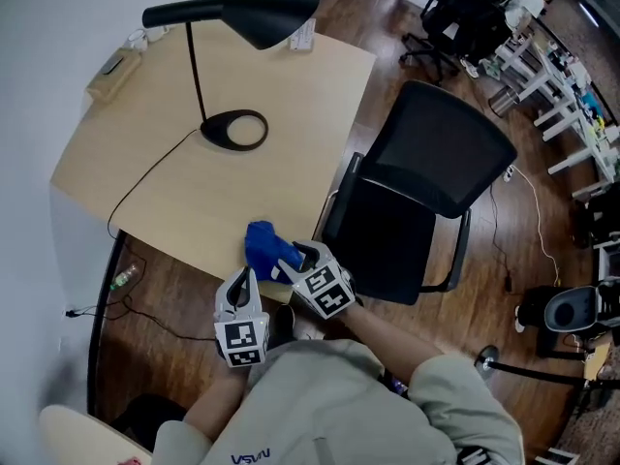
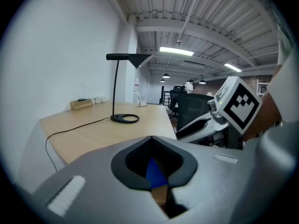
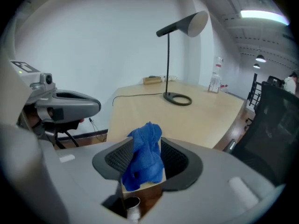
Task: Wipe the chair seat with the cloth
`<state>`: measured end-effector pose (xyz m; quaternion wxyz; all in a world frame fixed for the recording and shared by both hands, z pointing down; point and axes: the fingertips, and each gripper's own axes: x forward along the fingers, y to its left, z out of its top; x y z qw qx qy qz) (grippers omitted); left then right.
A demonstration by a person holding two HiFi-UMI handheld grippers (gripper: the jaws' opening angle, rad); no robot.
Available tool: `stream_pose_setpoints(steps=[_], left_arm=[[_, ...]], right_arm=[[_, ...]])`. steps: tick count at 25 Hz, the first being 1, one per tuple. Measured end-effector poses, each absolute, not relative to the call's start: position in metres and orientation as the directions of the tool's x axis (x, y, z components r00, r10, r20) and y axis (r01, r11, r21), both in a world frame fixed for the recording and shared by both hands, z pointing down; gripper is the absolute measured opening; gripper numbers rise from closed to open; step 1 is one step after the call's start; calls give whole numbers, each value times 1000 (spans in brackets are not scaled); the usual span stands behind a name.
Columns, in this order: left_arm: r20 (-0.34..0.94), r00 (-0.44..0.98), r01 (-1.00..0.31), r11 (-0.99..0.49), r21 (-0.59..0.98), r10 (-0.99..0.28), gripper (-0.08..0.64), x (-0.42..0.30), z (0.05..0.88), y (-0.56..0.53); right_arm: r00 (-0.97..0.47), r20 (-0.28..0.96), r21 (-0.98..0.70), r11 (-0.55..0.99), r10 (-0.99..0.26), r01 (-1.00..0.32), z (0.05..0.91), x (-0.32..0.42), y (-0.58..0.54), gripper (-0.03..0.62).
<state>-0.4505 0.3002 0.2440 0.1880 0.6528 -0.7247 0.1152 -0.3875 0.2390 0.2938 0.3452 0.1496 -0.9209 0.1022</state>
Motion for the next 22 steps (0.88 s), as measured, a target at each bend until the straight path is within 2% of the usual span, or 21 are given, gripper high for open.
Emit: stream_pose_setpoints(steps=[6,15,22], left_arm=[[395,126,-988,-79,133,-910,5,-398,232,270],[314,343,-939,-322,118,-885,5,-291,170,255],[245,483,-876,-467,123,-841,5,-176,122,283]], right_arm=[[-720,570,-53,857,-395,-513,245,-313,237,0],[-586,442,-45,636,-679,-770,176,-180,251,0],[-469,329,-65,476,-820,-877,129,-68,295,0]])
